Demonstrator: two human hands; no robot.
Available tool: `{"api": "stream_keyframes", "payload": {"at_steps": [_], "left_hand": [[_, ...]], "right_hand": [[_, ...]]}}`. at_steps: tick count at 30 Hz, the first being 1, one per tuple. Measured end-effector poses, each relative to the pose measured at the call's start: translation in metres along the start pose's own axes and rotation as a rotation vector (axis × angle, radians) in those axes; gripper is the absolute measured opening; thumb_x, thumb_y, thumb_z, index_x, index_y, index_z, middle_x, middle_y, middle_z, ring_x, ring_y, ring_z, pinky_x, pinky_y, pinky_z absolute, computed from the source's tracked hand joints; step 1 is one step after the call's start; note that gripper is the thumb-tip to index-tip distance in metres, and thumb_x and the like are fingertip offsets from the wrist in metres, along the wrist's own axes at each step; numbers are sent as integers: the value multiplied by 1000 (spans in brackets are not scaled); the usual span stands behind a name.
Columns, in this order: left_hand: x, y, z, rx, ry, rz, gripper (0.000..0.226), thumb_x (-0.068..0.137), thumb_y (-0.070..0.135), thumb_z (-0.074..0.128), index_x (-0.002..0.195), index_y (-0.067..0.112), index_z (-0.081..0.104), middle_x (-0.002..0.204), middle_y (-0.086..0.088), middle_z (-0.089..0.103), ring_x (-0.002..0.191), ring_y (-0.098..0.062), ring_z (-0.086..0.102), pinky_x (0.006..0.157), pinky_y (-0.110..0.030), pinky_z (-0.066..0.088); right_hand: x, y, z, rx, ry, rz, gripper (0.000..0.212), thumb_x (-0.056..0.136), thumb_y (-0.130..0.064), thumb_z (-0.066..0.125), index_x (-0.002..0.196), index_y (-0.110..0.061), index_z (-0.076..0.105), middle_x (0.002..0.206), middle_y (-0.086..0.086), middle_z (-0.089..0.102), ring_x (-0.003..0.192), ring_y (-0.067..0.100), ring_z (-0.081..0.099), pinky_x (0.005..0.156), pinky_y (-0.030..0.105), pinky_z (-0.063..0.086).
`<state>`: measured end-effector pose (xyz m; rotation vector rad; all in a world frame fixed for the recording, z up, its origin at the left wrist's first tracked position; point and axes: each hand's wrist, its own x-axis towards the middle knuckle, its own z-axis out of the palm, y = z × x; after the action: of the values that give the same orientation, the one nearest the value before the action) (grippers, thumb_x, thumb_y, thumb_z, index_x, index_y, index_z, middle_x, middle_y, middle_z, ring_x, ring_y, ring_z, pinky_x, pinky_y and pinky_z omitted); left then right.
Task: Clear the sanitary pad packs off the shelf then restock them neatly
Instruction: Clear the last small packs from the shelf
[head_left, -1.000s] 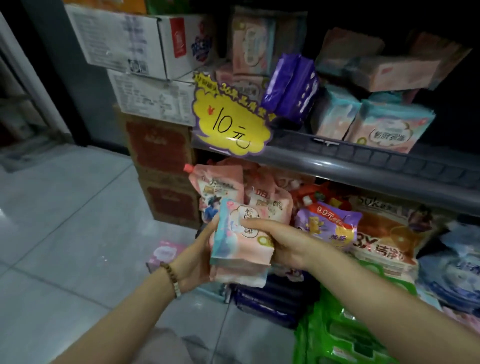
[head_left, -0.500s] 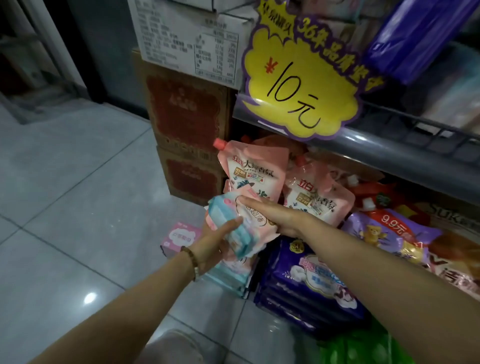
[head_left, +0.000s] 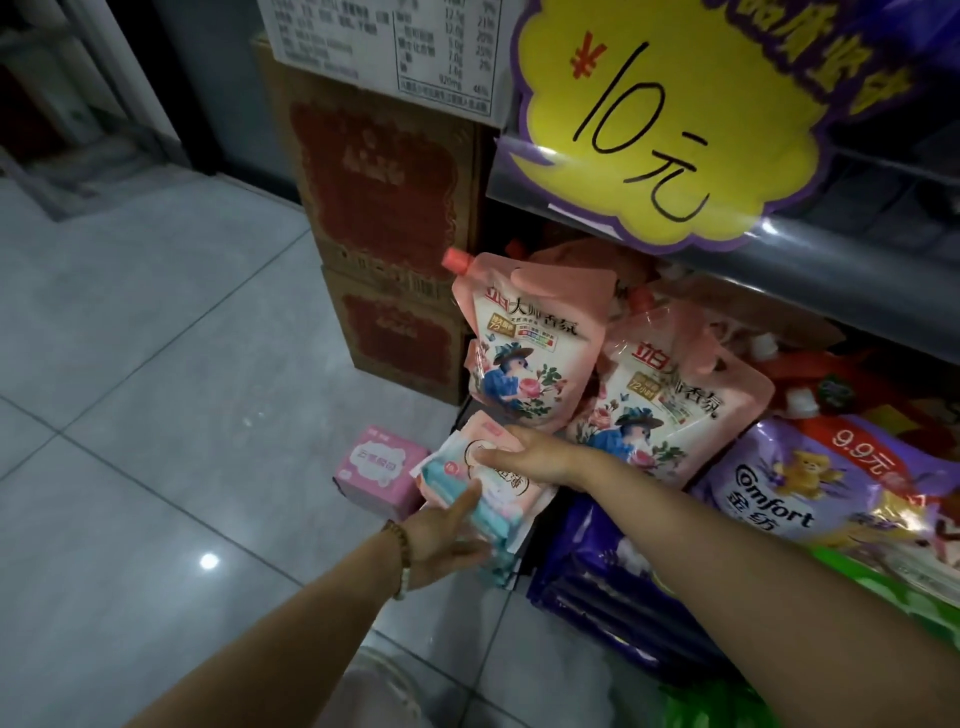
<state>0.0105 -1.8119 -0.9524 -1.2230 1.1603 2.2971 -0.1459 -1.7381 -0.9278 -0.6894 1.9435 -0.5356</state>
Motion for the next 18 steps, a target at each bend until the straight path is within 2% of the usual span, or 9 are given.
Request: {"api": "stream_keyframes", "payload": {"at_steps": [1, 3, 5, 8, 10, 13, 15, 16, 18], "left_hand": [[1, -2, 4, 2, -1, -1, 38, 94, 44, 47, 113, 13, 58, 102, -5, 66, 92, -21, 60, 81, -29, 51], [0, -4, 14, 27, -3, -1, 47, 94, 50, 41, 119, 14, 55, 107, -5, 63, 96, -20, 58, 84, -29, 48], [-2, -3, 18, 38, 21, -12, 52, 94, 51, 39, 124, 10, 53, 108, -6, 62, 96, -22, 59, 83, -31, 50], [-7, 1, 19, 37, 53, -25, 54, 94, 50, 41, 126, 8, 52, 100, -7, 64, 86, -23, 62, 69, -30, 53], [-8, 4, 16, 37, 131, -9, 56, 91, 49, 50, 131, 10, 47, 110, -10, 64, 91, -28, 64, 72, -36, 55], [-4, 11, 4, 125, 353, 64, 85, 83, 43, 66, 147, 18, 16, 134, -15, 52, 108, -35, 60, 79, -44, 55], [-5, 17, -4, 195, 388, 122, 100, 82, 39, 68, 149, 27, -5, 144, -15, 40, 115, -36, 56, 78, -42, 55], [-5, 21, -6, 238, 374, 145, 97, 84, 36, 67, 150, 27, -4, 147, -13, 36, 117, -35, 54, 76, -38, 56], [-5, 24, -9, 300, 293, 153, 75, 89, 31, 60, 149, 24, 16, 143, -9, 38, 118, -31, 53, 67, -27, 57]], "right_hand": [[-3, -4, -1, -19, -9, 3, 100, 65, -81, 58, 144, -23, 39, 150, -2, 38, 134, 19, 41, 111, 35, 34], [-3, -6, -6, -46, -15, -1, 83, 82, -65, 58, 148, -21, 34, 152, -2, 35, 136, 18, 37, 110, 29, 31], [-2, -4, -7, -116, 6, 8, 78, 86, -60, 55, 149, -20, 31, 153, -1, 33, 139, 20, 34, 109, 27, 28], [-6, -3, -4, -220, 64, -10, 75, 89, -61, 49, 149, -20, 31, 155, 2, 31, 140, 22, 32, 113, 31, 29], [-10, -4, -6, -216, 85, -30, 73, 91, -58, 47, 150, -19, 28, 156, 4, 29, 141, 23, 32, 111, 31, 29], [-18, -4, -13, -261, 63, -3, 81, 87, -63, 50, 150, -17, 28, 155, 6, 31, 139, 25, 35, 110, 32, 32], [-21, -1, -17, -346, 36, 41, 82, 85, -69, 48, 147, -16, 34, 150, 8, 39, 135, 26, 41, 110, 34, 35], [-19, 2, -19, -394, 20, 68, 85, 83, -72, 45, 147, -16, 35, 151, 8, 38, 135, 26, 41, 111, 36, 35], [-16, 6, -18, -451, -22, 126, 90, 82, -75, 42, 148, -15, 32, 154, 8, 33, 138, 27, 36, 113, 38, 32]]}}
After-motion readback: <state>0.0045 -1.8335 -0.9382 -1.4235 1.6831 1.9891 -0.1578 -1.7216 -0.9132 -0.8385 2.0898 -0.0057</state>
